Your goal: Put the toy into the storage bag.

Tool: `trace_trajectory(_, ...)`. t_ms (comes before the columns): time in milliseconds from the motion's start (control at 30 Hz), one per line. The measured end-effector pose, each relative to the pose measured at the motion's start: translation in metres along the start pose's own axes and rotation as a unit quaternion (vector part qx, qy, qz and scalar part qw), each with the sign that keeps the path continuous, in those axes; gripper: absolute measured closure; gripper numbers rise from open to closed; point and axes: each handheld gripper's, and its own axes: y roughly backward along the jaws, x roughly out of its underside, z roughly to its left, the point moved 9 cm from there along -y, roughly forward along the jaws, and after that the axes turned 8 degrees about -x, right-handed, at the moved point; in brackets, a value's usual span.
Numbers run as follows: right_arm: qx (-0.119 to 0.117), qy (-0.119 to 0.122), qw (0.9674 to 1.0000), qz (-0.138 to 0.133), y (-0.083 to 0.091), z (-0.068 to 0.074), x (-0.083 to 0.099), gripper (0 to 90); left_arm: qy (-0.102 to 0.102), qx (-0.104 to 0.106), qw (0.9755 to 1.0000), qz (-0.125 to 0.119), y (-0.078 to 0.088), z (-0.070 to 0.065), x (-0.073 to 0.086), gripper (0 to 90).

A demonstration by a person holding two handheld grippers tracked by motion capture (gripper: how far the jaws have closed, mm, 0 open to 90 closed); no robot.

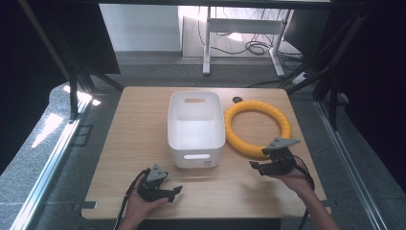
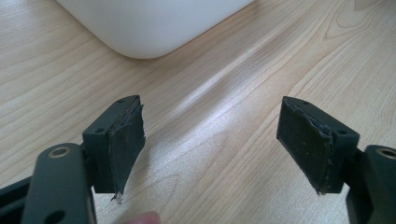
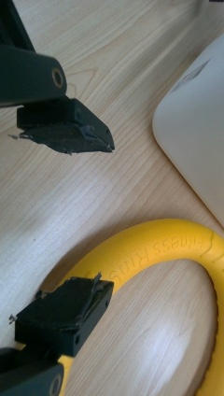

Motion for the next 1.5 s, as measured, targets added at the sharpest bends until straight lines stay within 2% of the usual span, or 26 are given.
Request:
trace_trajectory(67,-0.007,0.004,0.9999,0.006,0.000,-0.006,-0.006,28.7,0.001,0.000,1.0000,-0.001,0.001,0.001,0.000,23.4)
trace_trajectory(133,-0.027,-0.007,0.9996,0.007,0.000,-0.011,-0.013,28.4,0.002,-0.001,1.0000,-0.002,0.001,0.002,0.000,23.4)
trace_trajectory(167,-0.031,-0.010,0.9995,0.007,-0.001,-0.014,-0.015,28.9,0.002,-0.001,1.0000,-0.002,0.001,0.002,0.000,23.4)
trace_trajectory(200,-0.033,-0.009,0.9992,0.019,-0.002,-0.020,-0.019,29.7,0.002,-0.002,1.0000,-0.002,0.001,0.002,0.000,23.4)
trace_trajectory(233,-0.033,-0.009,0.9992,0.019,-0.002,-0.020,-0.019,29.7,0.003,-0.001,1.0000,-0.002,0.001,0.002,0.000,23.4)
trace_trajectory(333,-0.029,0.007,0.9988,0.038,-0.004,-0.027,-0.024,29.8,0.003,-0.001,1.0000,-0.004,0.001,0.001,-0.001,23.4)
trace_trajectory(367,-0.035,0.017,0.9980,0.050,-0.005,-0.031,-0.028,31.8,0.002,-0.001,1.0000,-0.004,0.001,0.001,0.000,23.4)
trace_trajectory(400,-0.035,0.017,0.9980,0.050,-0.005,-0.031,-0.028,31.8,0.002,-0.001,1.0000,-0.004,0.001,0.001,0.000,23.4)
trace_trajectory(467,-0.040,0.029,0.9960,0.074,-0.009,-0.035,-0.033,34.3,0.005,0.000,1.0000,-0.002,0.000,0.001,0.000,23.4)
trace_trajectory(500,-0.040,0.029,0.9960,0.074,-0.009,-0.035,-0.033,34.3,0.005,0.001,1.0000,-0.001,-0.001,0.000,0.001,23.4)
trace_trajectory(600,-0.038,0.036,0.9935,0.101,-0.015,-0.039,-0.035,35.1,0.005,0.002,1.0000,-0.001,-0.001,0.000,0.001,23.4)
trace_trajectory(767,-0.044,0.043,0.9876,0.144,-0.031,-0.047,-0.033,35.9,0.006,0.001,1.0000,-0.002,0.000,0.001,0.001,23.4)
trace_trajectory(1033,-0.049,0.043,0.9833,0.170,-0.044,-0.053,-0.028,36.5,0.006,0.002,1.0000,-0.002,-0.001,0.001,0.001,23.4)
trace_trajectory(1100,-0.048,0.046,0.9807,0.184,-0.049,-0.055,-0.024,36.5,0.006,0.002,1.0000,-0.002,-0.001,0.000,0.001,23.4)
trace_trajectory(1133,-0.048,0.046,0.9807,0.184,-0.049,-0.055,-0.024,36.5,0.006,0.002,1.0000,-0.002,-0.001,0.000,0.001,23.4)
trace_trajectory(1167,-0.048,0.048,0.9787,0.194,-0.052,-0.056,-0.021,36.8,0.006,0.002,1.0000,-0.002,-0.001,0.001,0.001,23.4)
trace_trajectory(1500,-0.045,0.058,0.9741,0.214,-0.063,-0.060,-0.015,38.1,0.005,0.001,1.0000,0.000,-0.002,0.001,0.002,23.4)
